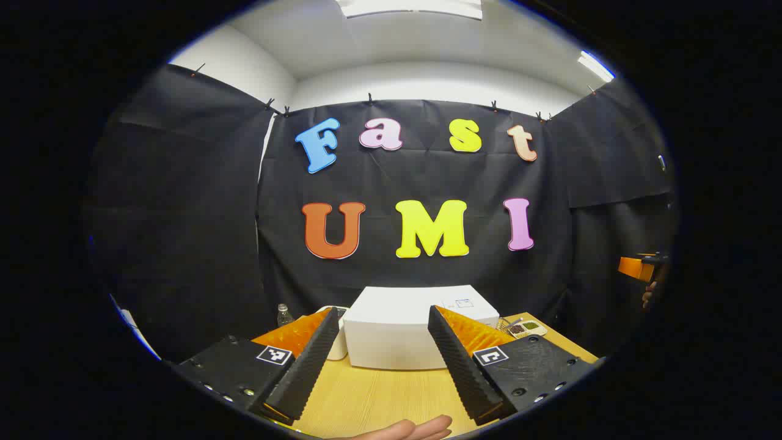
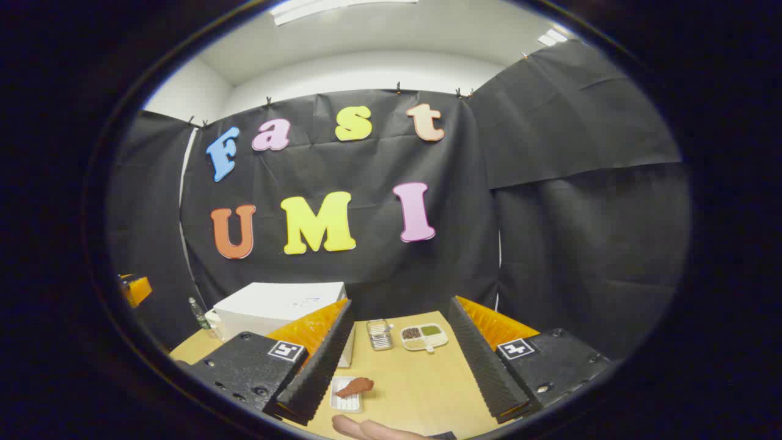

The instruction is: Open the microwave oven with the left hand, put the food in, and close the microwave oven.

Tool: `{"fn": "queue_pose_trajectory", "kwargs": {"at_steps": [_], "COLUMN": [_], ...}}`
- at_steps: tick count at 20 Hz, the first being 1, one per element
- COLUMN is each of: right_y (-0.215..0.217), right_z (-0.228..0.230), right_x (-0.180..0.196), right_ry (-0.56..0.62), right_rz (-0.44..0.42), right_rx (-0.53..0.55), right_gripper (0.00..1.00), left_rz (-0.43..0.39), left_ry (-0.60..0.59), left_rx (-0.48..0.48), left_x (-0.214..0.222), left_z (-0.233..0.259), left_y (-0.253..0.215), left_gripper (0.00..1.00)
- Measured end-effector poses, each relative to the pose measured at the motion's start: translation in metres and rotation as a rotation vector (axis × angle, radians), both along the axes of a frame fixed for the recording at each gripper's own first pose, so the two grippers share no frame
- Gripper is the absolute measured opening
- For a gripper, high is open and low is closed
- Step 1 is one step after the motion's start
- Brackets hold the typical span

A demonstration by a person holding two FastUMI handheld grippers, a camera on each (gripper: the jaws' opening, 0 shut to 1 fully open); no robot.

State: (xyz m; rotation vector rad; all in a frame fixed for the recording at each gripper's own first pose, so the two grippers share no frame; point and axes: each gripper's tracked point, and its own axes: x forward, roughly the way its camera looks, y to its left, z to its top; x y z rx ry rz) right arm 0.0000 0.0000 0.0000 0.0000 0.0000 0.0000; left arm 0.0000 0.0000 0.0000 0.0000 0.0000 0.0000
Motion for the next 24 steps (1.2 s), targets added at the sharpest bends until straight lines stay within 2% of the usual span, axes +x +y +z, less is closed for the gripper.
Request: {"fn": "queue_pose_trajectory", "kwargs": {"at_steps": [1,2,3,10,15,20,24], "right_y": [-0.002,-0.004,-0.003,0.002,-0.005,-0.004,-0.01], "right_z": [0.004,0.005,0.008,0.018,0.024,0.022,0.015], "right_x": [-0.002,-0.003,-0.004,-0.014,-0.017,-0.017,-0.01], "right_ry": [-0.013,-0.021,-0.029,-0.054,-0.096,-0.11,-0.098], "right_rz": [-0.005,-0.01,-0.003,0.021,0.0,0.019,0.037], "right_rx": [-0.011,-0.018,-0.02,-0.037,-0.048,-0.048,-0.03], "right_gripper": [0.89,1.0,1.0,1.0,1.0,1.0,1.0], "left_rz": [-0.017,-0.039,-0.056,-0.04,-0.034,-0.06,-0.079], "left_ry": [0.013,0.024,0.03,0.014,0.034,0.068,0.046], "left_rx": [-0.01,-0.018,-0.021,-0.011,-0.013,-0.004,-0.007], "left_x": [-0.001,-0.002,-0.002,0.004,0.012,0.027,0.047], "left_z": [-0.003,-0.005,-0.004,-0.002,-0.013,-0.034,-0.045], "left_y": [-0.005,-0.011,-0.016,-0.012,-0.011,-0.029,-0.05], "left_gripper": [0.92,0.92,0.92,0.92,0.92,0.92,0.92]}}
